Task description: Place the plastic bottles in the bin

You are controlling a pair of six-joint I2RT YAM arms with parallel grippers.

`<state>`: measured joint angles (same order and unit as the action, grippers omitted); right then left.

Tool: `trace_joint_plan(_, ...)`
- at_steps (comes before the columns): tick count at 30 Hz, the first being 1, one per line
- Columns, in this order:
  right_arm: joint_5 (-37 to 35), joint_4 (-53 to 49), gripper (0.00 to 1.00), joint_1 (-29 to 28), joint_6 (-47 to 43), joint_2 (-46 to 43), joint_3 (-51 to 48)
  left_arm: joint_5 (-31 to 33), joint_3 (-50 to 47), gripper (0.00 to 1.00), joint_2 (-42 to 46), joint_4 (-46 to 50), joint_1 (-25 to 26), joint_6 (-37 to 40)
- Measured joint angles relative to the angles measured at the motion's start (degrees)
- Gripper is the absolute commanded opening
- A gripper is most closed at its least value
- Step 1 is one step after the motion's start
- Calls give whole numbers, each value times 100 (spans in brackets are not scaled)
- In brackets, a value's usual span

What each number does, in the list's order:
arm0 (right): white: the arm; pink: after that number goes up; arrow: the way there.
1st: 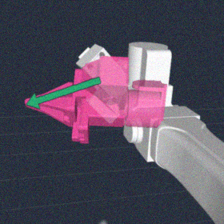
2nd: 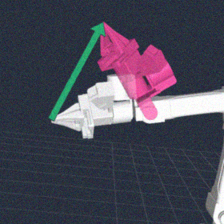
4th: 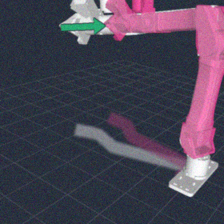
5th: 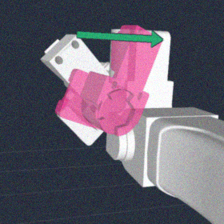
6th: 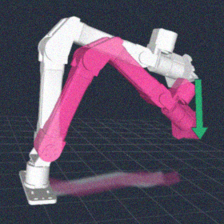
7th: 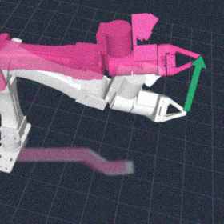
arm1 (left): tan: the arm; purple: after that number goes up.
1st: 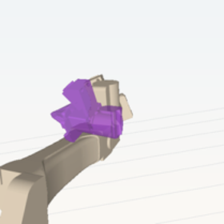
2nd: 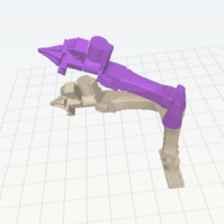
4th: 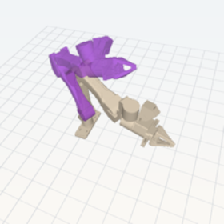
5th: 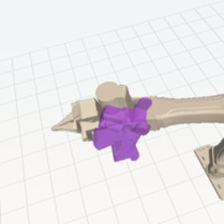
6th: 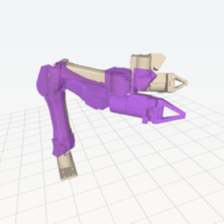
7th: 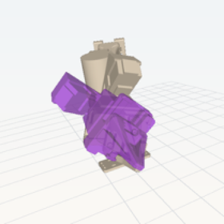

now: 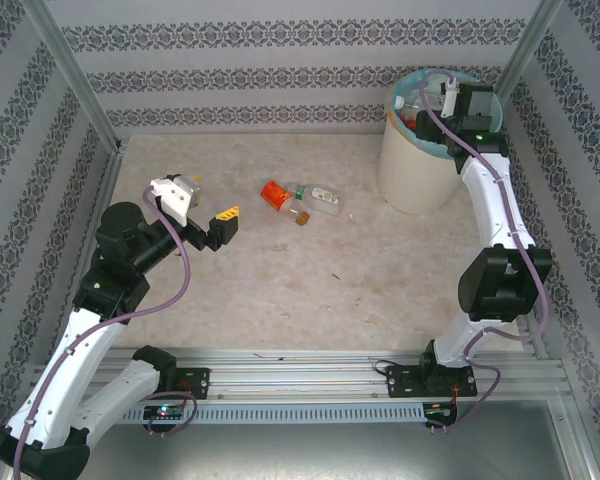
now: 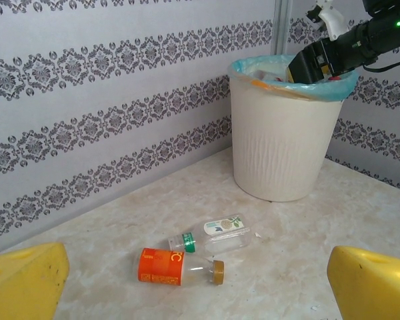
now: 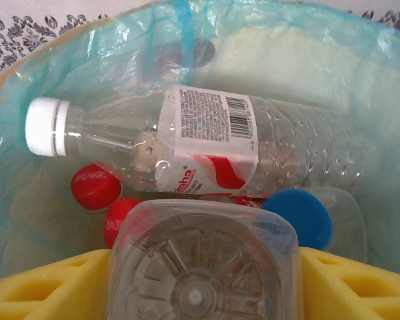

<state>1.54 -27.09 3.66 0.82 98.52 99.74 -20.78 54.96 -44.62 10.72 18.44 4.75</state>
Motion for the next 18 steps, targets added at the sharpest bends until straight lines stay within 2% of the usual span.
trace_joint_plan(6, 352, -245, 71, -17, 343, -374, 363, 0, 0, 100, -2, -2, 0, -63)
trace_joint_plan(10, 437, -203, 53, -17, 400, -675, 479, -4, 0, 100, -15, -2, 0, -72)
trace_joint_plan(12, 444, -201, 48, -15, 402, -717, 476, -4, 0, 100, -17, -2, 0, -70)
trace_joint_plan(18, 501, -251, 44, -15, 431, -555, 199, 4, 4, 100, -17, 33, 0, -70)
